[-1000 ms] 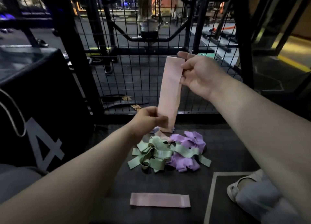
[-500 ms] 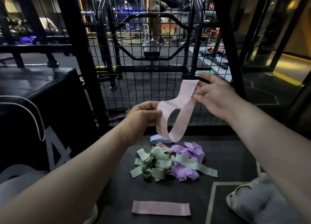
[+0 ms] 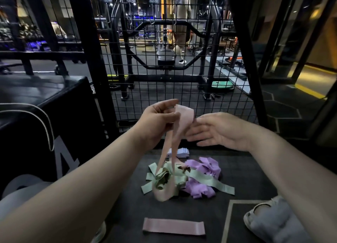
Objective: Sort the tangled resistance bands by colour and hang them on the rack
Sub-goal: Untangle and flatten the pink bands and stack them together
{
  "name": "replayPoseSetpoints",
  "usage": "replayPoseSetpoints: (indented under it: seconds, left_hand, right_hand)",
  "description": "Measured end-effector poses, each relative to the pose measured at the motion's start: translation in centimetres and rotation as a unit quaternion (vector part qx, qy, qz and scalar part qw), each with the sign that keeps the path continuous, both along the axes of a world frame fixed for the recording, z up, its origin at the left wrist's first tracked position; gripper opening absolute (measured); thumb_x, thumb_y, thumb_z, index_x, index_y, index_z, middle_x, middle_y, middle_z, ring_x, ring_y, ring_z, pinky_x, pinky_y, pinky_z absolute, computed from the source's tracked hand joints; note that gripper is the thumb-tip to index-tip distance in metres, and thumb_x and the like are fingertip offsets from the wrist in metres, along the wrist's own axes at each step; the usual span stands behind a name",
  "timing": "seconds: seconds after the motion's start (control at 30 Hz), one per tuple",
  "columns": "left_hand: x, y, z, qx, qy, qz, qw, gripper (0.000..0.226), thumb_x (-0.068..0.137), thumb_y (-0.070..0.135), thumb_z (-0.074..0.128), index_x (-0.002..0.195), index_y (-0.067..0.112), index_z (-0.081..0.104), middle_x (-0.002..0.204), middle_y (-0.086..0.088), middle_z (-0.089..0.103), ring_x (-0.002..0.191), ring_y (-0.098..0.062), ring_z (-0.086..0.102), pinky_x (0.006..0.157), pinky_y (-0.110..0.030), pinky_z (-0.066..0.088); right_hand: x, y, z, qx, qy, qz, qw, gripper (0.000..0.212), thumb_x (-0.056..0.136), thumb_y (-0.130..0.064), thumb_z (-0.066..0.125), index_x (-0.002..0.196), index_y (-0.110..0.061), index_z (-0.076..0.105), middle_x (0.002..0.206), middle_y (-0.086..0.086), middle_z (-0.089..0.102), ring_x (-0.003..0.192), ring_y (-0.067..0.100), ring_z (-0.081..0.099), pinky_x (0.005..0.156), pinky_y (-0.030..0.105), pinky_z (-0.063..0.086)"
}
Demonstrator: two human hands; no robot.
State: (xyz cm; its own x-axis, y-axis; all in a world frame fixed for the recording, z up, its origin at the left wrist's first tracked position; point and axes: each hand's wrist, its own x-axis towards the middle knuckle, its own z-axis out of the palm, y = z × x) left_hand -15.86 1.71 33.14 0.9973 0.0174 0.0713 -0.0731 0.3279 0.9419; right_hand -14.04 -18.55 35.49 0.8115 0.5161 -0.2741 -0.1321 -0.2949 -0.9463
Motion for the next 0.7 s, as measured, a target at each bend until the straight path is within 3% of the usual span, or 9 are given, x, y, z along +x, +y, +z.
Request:
replayPoseSetpoints:
  seconds: [0.07,0.2,0.3,0.4,0.47,0.6,0.7]
  left_hand:
    - [0.0,0.4,-0.3,-0.009,0.012,0.009,1.000,0.040,0.088,-0.013,0.063,0.123,0.005,0.066,0.088,-0.008,0.065,0.074,-0.019,0.064,0.070,-0.030,0.056]
    - [0.0,1.1,-0.7,-0.001,0.030,0.025,0.999,0.045,0.086,-0.013,0.064,0.127,0.004,0.064,0.100,-0.016,0.063,0.078,-0.022,0.060,0.069,-0.031,0.051]
    - [-0.1,1.4,-0.7,-0.003,0.031,0.017,0.999,0.043,0.086,-0.014,0.063,0.126,0.004,0.063,0.088,-0.009,0.062,0.065,-0.015,0.062,0.060,-0.025,0.052]
    - [-0.5,1.8,-0.9,0.016,0.017,-0.006,1.000,0.042,0.086,-0.013,0.065,0.124,0.005,0.065,0.097,-0.015,0.066,0.079,-0.022,0.068,0.077,-0.034,0.060]
    - [-0.7,2.0,-1.2,0.045,-0.009,-0.030,0.998,0.046,0.081,-0.016,0.069,0.122,0.004,0.065,0.101,-0.018,0.068,0.085,-0.024,0.069,0.083,-0.036,0.060]
    - [-0.7,1.8,-1.8,0.160,-0.049,-0.034,0.985,0.045,0.080,-0.016,0.071,0.119,0.006,0.067,0.101,-0.016,0.071,0.091,-0.025,0.070,0.087,-0.038,0.059]
    - [-0.2,1.4,-2.3,0.189,-0.047,-0.009,0.981,0.031,0.087,-0.009,0.069,0.115,0.004,0.069,0.095,-0.017,0.070,0.084,-0.021,0.068,0.082,-0.036,0.060]
  right_hand:
    - [-0.6,0.4,-0.3,0.045,0.003,0.014,0.999,0.033,0.103,-0.027,0.050,0.120,-0.004,0.064,0.115,0.014,0.073,0.112,0.028,0.069,0.102,0.044,0.050]
    - [-0.7,1.8,-1.6,-0.016,-0.155,-0.046,0.987,0.028,0.090,-0.019,0.074,0.110,-0.002,0.065,0.112,0.019,0.071,0.096,0.022,0.070,0.097,0.040,0.056]
    - [-0.9,2.8,-1.9,0.012,-0.186,-0.099,0.977,0.028,0.086,-0.012,0.078,0.106,-0.005,0.060,0.104,0.018,0.073,0.091,0.022,0.071,0.090,0.042,0.059]
    - [-0.9,3.2,-1.7,-0.018,-0.259,-0.138,0.956,0.038,0.083,-0.015,0.081,0.110,-0.017,0.055,0.098,0.006,0.071,0.092,0.023,0.070,0.085,0.039,0.058]
    - [-0.8,3.3,-1.6,-0.030,-0.299,-0.112,0.947,0.045,0.083,-0.011,0.080,0.120,-0.021,0.056,0.093,0.005,0.068,0.086,0.024,0.069,0.080,0.038,0.058]
    - [-0.8,3.1,-1.4,-0.125,-0.396,-0.076,0.906,0.017,0.086,-0.032,0.075,0.102,-0.026,0.073,0.086,-0.013,0.066,0.076,0.001,0.062,0.068,0.021,0.048]
    - [-0.6,3.0,-2.0,-0.181,-0.446,-0.073,0.874,0.019,0.089,-0.043,0.068,0.097,-0.027,0.073,0.093,-0.009,0.058,0.081,-0.001,0.054,0.068,0.017,0.040]
